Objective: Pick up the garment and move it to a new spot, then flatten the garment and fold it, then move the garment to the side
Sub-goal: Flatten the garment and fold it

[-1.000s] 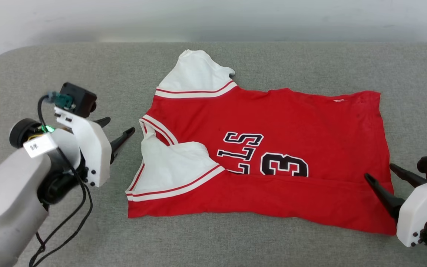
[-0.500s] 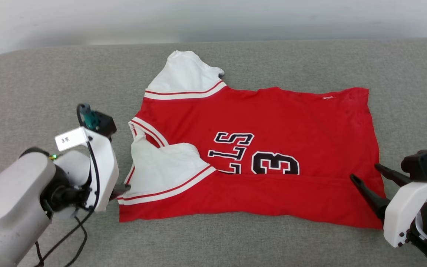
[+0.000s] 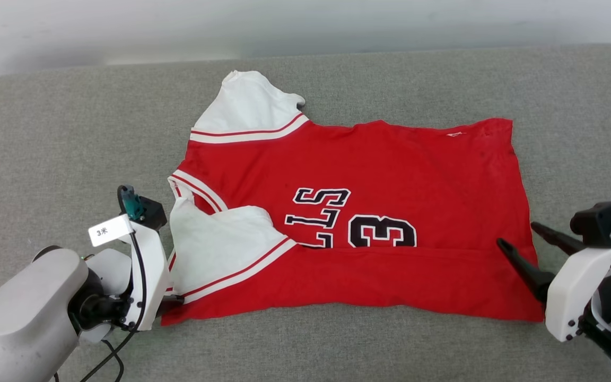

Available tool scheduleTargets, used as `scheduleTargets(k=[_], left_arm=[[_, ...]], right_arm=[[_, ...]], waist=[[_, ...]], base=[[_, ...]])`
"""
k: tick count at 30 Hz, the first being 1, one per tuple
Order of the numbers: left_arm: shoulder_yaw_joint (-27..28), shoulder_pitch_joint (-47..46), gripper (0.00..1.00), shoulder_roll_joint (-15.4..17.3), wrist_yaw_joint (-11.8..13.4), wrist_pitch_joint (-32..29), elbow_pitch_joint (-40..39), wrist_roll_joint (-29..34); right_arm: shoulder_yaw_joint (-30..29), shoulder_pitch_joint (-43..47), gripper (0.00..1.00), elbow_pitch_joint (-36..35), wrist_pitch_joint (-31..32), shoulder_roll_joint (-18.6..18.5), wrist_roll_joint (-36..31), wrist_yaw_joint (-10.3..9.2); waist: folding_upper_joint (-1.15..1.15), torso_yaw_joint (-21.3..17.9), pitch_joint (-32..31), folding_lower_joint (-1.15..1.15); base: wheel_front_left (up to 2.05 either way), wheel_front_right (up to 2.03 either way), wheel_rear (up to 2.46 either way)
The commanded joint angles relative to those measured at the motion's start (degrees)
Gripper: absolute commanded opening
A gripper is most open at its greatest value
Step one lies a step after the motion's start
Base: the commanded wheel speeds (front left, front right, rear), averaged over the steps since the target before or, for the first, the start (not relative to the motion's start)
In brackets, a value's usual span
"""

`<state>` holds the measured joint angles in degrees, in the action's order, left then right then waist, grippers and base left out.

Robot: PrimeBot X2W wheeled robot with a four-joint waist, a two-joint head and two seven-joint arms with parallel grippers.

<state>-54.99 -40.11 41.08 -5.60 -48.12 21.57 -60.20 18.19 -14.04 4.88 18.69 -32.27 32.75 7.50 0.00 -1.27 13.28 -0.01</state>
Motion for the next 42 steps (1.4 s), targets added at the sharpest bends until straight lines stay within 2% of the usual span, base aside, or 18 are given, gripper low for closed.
scheduleTargets(k=[1,4,7,12,17,20,23,32,37,39,42], left_arm=[[-1.5,3.5,0.0,-1.7,-0.5,0.4,1.1,-0.6],[-1.1,2.8,0.0,-1.3,-0.7,1.8,1.6,-0.5],[-0.4,1.8,0.0,-0.5,-1.2,3.3,0.7,-0.6],[0.2,1.2,0.0,1.2,-1.4,5.7,-2.4,-0.2],[0.3,1.4,0.0,2.2,-1.5,6.4,-5.4,-0.1],[0.4,1.0,0.0,2.3,-1.2,6.8,-6.9,0.3],[0.4,0.3,0.0,2.1,-0.9,7.0,-8.2,0.8],[0.3,-1.2,0.0,1.4,-0.5,7.5,-9.8,2.1],[0.1,-0.6,0.0,1.3,-0.4,7.9,-9.5,1.9],[0.0,0.1,0.0,1.4,-0.4,7.9,-9.3,1.6],[0.1,1.1,0.0,1.6,-0.5,8.1,-8.9,0.9]], right_arm=[[0.1,-1.3,1.0,-0.4,0.4,-0.6,0.1,-0.03],[0.0,-3.0,1.0,-1.7,2.0,-2.2,0.2,-0.02],[1.2,-4.9,1.0,-3.7,5.8,-5.5,0.7,-0.03],[4.3,-7.6,1.0,-7.2,17.7,-12.3,3.2,-0.02],[6.0,-8.5,1.0,-7.7,29.7,-14.9,8.2,-0.03],[6.4,-8.2,1.0,-6.4,33.6,-14.2,10.0,-0.03],[6.7,-7.3,1.0,-3.9,34.8,-12.6,9.8,-0.03],[10.6,-5.0,1.0,5.8,31.3,-6.1,9.3,-0.01],[14.1,-4.7,1.0,8.4,29.5,-4.9,10.2,0.08],[14.8,-5.5,0.0,8.8,27.7,-4.9,11.0,0.08],[14.8,-6.8,0.0,9.1,25.6,-6.5,11.9,0.07]], waist=[[0.0,0.1,-0.4,0.01],[0.0,0.2,-1.3,0.01],[0.0,0.5,-2.2,0.01],[0.0,0.9,-3.4,0.01],[0.0,1.3,-3.1,0.01],[0.0,1.8,-2.3,0.01],[0.0,2.3,-1.1,0.01],[0.0,3.8,2.4,0.01],[0.0,3.8,2.4,0.01],[0.0,3.5,1.8,0.01],[0.0,3.0,0.3,0.01]], base=[[0.0,0.0,0.0],[0.0,0.0,0.0],[0.0,0.0,0.0],[0.0,0.0,0.0],[0.0,0.0,0.0],[0.0,0.0,0.0],[0.0,0.0,0.0],[0.0,0.0,0.0],[0.0,0.0,0.0],[0.0,0.0,0.0],[0.0,0.0,0.0]])
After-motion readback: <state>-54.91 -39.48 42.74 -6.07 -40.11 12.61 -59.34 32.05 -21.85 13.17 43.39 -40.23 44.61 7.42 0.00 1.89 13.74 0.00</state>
